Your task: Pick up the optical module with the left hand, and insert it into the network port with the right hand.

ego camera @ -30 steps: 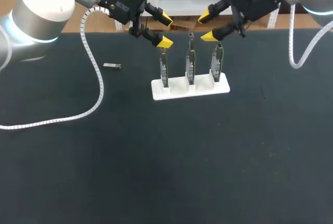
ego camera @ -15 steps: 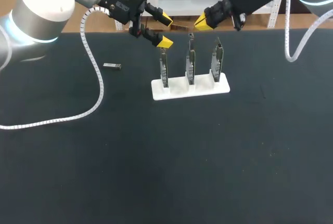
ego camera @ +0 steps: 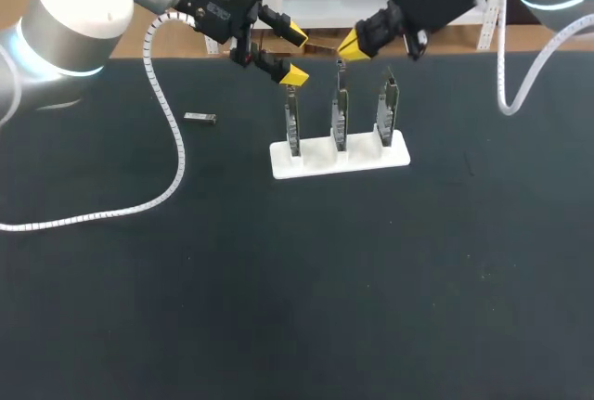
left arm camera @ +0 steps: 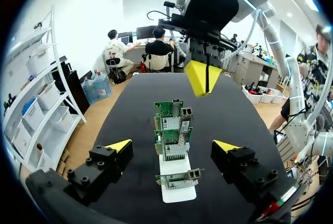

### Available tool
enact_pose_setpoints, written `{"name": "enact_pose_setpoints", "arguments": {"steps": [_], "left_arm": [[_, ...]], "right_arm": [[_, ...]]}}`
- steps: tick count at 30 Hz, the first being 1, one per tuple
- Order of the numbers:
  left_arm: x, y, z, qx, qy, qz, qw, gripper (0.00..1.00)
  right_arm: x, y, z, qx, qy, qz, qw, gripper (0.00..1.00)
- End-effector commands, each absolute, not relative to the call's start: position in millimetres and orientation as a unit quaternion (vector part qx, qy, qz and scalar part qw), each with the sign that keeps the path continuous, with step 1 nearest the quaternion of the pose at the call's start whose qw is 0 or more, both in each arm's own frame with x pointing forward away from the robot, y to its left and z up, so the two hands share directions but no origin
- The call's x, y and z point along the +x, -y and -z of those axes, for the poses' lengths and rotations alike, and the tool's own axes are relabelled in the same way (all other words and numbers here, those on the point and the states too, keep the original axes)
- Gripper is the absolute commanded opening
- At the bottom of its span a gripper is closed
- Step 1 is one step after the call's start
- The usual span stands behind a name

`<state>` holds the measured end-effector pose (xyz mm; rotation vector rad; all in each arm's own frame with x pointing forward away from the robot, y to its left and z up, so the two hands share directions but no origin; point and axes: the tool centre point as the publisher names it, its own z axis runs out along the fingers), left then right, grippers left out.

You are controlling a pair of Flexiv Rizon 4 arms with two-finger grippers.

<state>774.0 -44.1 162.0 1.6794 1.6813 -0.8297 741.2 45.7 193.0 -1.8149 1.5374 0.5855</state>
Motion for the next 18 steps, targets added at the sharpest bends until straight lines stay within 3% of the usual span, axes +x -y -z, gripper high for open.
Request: {"name": "enact_pose_setpoints", "arguments": {"steps": [1,18], "left_arm": [[773.6,44.3,-162.4,0.635,-0.637,0.313,0.306,1.0],[773.6,44.3,-162.4,0.635,-0.637,0.313,0.306,1.0]], "right_arm": [[744.4,-46.8,-187.8,-0.697,-0.588,-0.231,0.339,0.0],[745.7,-48.7,-180.0,-0.695,-0.584,-0.24,0.346,0.0]]}}
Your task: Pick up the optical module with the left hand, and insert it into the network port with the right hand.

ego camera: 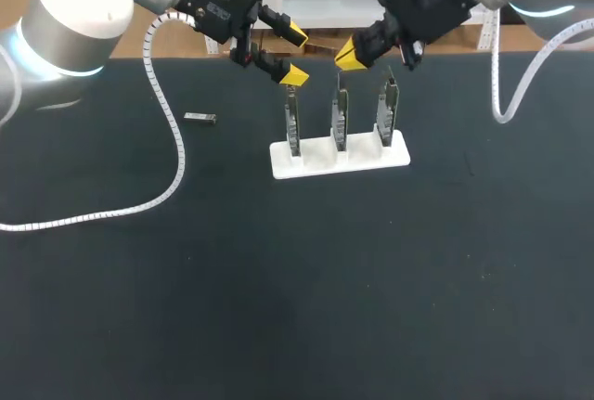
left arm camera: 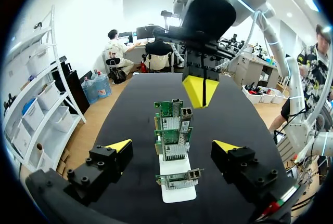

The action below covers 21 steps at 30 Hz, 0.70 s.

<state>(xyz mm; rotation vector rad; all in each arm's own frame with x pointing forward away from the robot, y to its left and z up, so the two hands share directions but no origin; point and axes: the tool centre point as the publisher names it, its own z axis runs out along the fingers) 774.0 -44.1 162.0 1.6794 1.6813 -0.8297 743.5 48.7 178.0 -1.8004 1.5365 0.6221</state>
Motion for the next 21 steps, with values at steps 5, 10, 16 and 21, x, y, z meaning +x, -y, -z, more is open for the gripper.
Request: {"name": "enact_pose_setpoints", "arguments": {"steps": [5,10,16,21], "left_arm": [[773.6,44.3,-162.4,0.635,-0.637,0.313,0.306,1.0],[773.6,44.3,-162.4,0.635,-0.637,0.313,0.306,1.0],[773.6,44.3,-162.4,0.635,-0.637,0.313,0.306,1.0],[773.6,44.3,-162.4,0.635,-0.637,0.313,0.306,1.0]], "right_arm": [[749.1,-50.6,-188.8,-0.703,-0.575,-0.232,0.348,0.0],[755.6,-50.1,-183.9,-0.706,-0.576,-0.234,0.34,0.0],[759.8,-49.8,-175.0,-0.705,-0.578,-0.241,0.333,0.0],[759.2,-49.1,-171.7,-0.703,-0.579,-0.244,0.333,0.0]]}}
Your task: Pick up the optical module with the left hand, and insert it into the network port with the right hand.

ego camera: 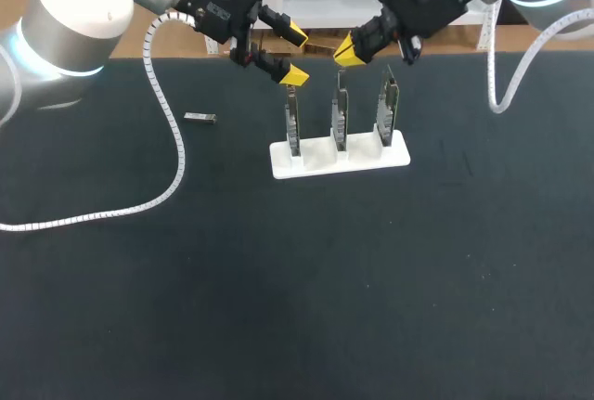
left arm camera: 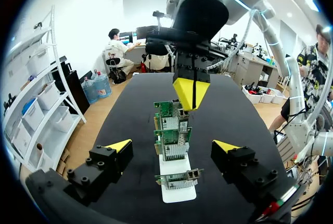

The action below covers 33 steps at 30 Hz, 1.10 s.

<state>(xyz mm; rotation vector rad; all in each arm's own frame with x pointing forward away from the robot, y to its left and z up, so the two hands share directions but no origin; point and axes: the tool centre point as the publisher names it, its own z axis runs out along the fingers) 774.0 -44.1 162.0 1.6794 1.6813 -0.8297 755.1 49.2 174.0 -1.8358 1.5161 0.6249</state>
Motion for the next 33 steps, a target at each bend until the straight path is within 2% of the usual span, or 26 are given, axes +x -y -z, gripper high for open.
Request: {"name": "enact_pose_setpoints", "arguments": {"steps": [1,14,33], "left_arm": [[773.6,44.3,-162.4,0.635,-0.637,0.313,0.306,1.0],[773.6,44.3,-162.4,0.635,-0.637,0.313,0.306,1.0],[773.6,44.3,-162.4,0.635,-0.637,0.313,0.306,1.0]], "right_arm": [[759.1,-49.0,-171.6,-0.703,-0.579,-0.245,0.333,0.0],[763.7,-48.9,-184.7,-0.71,-0.57,-0.232,0.344,0.0],[759.9,-47.7,-169.6,-0.701,-0.578,-0.248,0.335,0.0]]}}
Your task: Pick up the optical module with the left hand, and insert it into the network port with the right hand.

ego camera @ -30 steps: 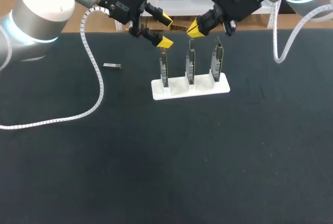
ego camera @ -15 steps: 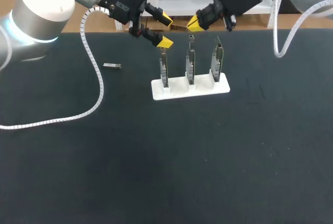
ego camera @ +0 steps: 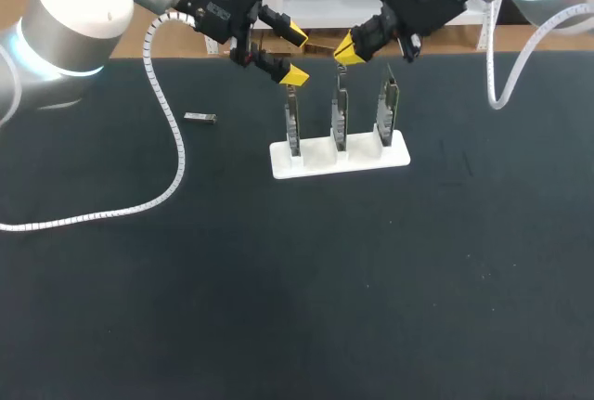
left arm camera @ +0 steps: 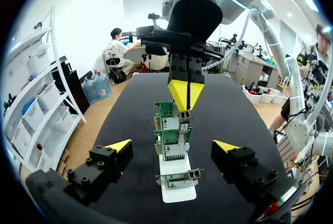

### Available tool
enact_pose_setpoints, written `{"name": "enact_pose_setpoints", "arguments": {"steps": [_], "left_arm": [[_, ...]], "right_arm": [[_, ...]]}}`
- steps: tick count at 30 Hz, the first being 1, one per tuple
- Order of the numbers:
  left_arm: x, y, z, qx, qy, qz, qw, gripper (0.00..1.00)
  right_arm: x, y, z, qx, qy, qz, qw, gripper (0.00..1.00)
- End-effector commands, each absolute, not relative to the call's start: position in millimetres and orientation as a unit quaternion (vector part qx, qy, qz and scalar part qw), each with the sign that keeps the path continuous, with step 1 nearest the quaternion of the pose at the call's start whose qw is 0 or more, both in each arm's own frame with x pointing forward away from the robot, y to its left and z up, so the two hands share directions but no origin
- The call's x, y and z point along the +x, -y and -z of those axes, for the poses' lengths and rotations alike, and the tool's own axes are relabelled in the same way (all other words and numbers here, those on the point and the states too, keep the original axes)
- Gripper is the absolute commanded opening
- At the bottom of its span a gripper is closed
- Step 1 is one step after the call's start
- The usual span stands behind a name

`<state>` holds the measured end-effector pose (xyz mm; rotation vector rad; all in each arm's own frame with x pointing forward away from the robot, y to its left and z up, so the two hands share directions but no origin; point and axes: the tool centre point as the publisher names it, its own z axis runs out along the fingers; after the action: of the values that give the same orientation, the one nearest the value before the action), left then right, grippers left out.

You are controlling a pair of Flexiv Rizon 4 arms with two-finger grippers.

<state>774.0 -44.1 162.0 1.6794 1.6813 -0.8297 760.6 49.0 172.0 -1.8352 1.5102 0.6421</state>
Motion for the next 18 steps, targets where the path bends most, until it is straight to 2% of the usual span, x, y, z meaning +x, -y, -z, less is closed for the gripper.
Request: {"name": "enact_pose_setpoints", "arguments": {"steps": [1,18], "left_arm": [[773.6,44.3,-162.4,0.635,-0.637,0.313,0.306,1.0],[773.6,44.3,-162.4,0.635,-0.637,0.313,0.306,1.0]], "right_arm": [[759.6,-47.8,-168.8,-0.701,-0.578,-0.248,0.335,0.0],[758.3,-47.7,-155.6,-0.689,-0.582,-0.262,0.343,0.0]]}}
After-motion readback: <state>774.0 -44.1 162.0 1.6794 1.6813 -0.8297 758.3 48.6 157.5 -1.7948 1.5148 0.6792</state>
